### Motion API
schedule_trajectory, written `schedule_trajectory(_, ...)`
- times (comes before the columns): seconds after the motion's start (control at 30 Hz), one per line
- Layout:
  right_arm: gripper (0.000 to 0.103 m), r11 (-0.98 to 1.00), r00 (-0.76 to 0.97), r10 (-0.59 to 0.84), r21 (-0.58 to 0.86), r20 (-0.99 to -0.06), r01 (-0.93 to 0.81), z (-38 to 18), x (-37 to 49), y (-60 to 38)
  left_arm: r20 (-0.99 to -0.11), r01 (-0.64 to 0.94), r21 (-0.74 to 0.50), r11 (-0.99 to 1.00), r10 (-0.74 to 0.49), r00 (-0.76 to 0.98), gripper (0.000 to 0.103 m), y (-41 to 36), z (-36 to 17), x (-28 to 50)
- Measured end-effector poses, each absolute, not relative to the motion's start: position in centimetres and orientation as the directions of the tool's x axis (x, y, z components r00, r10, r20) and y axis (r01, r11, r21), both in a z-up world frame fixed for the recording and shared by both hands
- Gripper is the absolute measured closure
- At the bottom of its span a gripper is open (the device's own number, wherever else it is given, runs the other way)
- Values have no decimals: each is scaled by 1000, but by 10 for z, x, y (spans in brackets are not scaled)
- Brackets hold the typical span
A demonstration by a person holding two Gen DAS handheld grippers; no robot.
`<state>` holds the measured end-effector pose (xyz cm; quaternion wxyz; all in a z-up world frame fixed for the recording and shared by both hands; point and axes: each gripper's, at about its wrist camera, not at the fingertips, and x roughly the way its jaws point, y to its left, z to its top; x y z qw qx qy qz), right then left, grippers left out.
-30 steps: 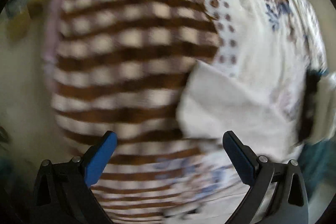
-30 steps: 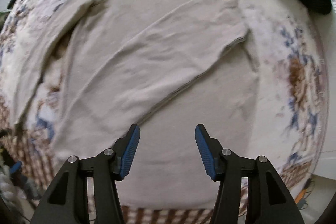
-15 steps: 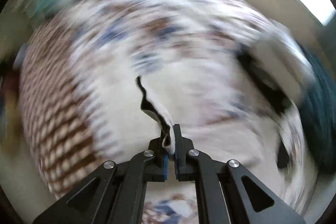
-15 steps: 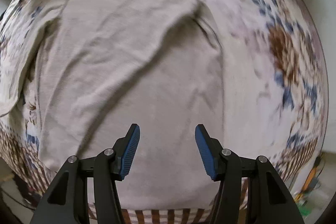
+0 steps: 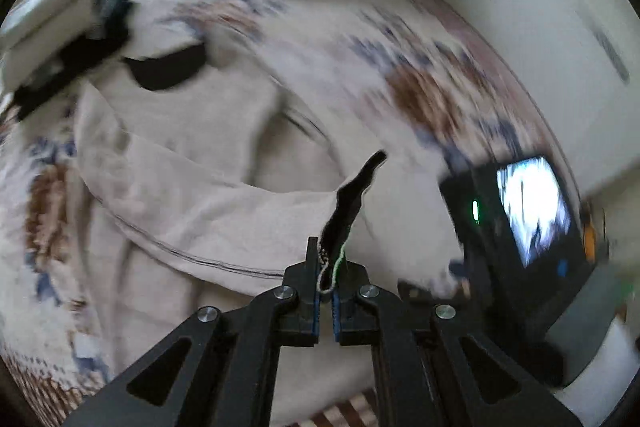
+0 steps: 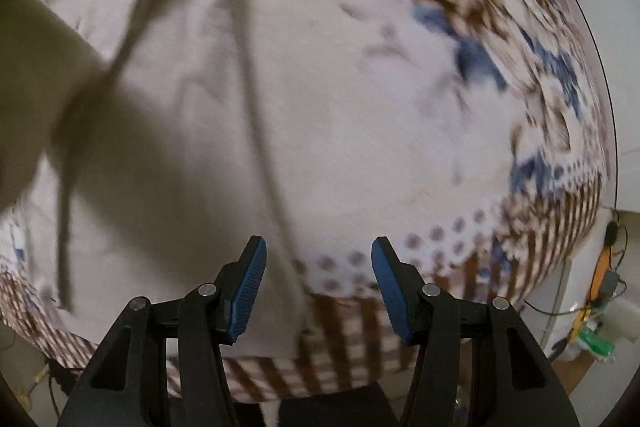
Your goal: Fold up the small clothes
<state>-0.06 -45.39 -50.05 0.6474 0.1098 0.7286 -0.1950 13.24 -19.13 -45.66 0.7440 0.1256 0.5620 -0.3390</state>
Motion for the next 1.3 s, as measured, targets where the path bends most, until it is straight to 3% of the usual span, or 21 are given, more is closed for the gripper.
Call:
schedule_trajectory(0.13, 46, 898, -163, -52, -117, -985, 424, -504, -20, -474, -951, 668, -183, 722, -303, 68, 99, -192, -485, 113)
schedule_trajectory(0.23, 46, 888, -157, 8, -65, -988, 456, -502, -31, -490, -954, 609, -245, 754, -298, -15, 96, -176, -496, 117)
schedule_trajectory(0.3, 46, 871, -141, 35, -39, -989, 490, -495, -39, -505, -959, 556, -251, 792, -282, -30, 76, -164, -502, 125)
schedule_trajectory(0.37, 46, 854, -103, 60, -2, -993, 520, -484, -44, -525, -951, 466, -288, 836, -307, -36, 39, -144, -501, 133)
schedule_trajectory(0.43, 46, 843, -55, 84, 42, -995, 537, -471, -43, -543, -951, 394, -289, 872, -308, -17, 22, -127, -496, 143)
schedule_trajectory(0.6, 46, 869, 82, 157, 177, -984, 463, -444, 11, -558, -964, 234, -214, 948, -243, 104, 21, -79, -477, 186)
schedule_trajectory(0.77, 46, 920, 75, 174, 189, -982, 344, -462, 36, -538, -964, 96, -87, 992, -108, 243, 21, -45, -480, 265)
schedule_trajectory(0.83, 54, 932, 33, 187, 187, -982, 311, -479, 37, -531, -956, 38, -59, 998, -68, 284, 21, -29, -478, 302)
schedule_trajectory(0.9, 68, 952, -20, 139, 128, -990, 279, -495, 28, -531, -950, 7, -61, 998, -61, 305, 21, -22, -480, 336)
schedule_trajectory(0.93, 70, 956, -38, 119, 104, -992, 273, -498, 25, -533, -946, 4, -59, 998, -57, 318, 21, -24, -484, 354)
schedule_trajectory(1.1, 69, 937, -90, 121, 84, -989, 339, -491, 24, -555, -944, 106, 34, 994, -3, 330, 21, -45, -513, 423)
schedule_trajectory(1.2, 55, 897, -80, 142, 94, -987, 433, -471, 52, -577, -949, 133, 114, 985, 68, 308, 21, -49, -534, 455)
schedule_trajectory(1.3, 52, 861, 41, 109, 115, -993, 496, -439, 108, -596, -947, 121, 117, 986, 74, 311, 21, -38, -538, 470)
